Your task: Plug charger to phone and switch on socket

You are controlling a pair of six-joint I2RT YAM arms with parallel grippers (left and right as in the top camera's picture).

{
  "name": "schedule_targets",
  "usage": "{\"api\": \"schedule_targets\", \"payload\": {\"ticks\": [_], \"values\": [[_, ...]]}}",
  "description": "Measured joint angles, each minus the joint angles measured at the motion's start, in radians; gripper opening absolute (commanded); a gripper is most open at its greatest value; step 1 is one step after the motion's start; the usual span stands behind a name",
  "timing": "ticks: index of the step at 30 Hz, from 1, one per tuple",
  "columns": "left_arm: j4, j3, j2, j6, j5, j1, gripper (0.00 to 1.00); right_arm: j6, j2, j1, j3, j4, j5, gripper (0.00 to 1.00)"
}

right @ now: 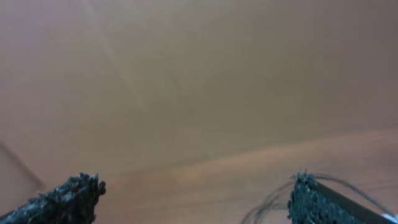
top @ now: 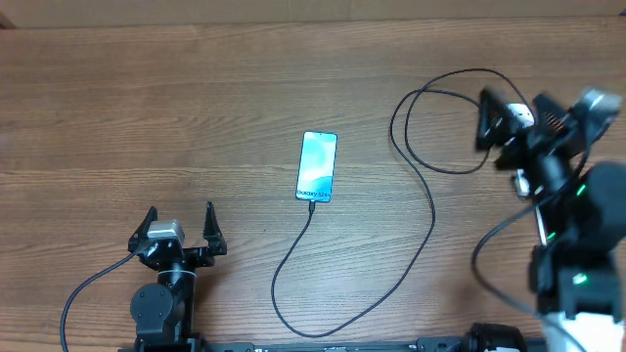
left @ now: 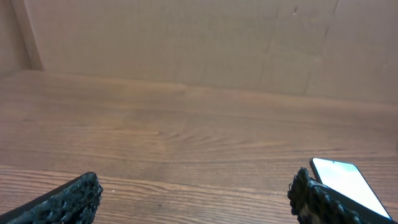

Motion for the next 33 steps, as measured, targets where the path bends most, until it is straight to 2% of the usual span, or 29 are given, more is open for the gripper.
{"api": "schedule_targets", "payload": {"ticks": [11,15,21,33], "values": [[0.000,0.000,0.000,0.000,0.000,0.000,1.00,0.002,-0.321,0.063,-0.569,0.425,0.019,1.00],[0.000,0.000,0.000,0.000,0.000,0.000,1.00,0.001,-0.425,0.084,-0.673,0.475,0.054,1.00],[0.000,0.000,0.000,0.000,0.000,0.000,1.00,0.002,-0.550,0.100,-0.720,0.433,0.097,1.00],[0.000,0.000,0.000,0.000,0.000,0.000,1.00,-0.048,-0.739,0.100,-0.729,0.094,0.123,1.00]]}}
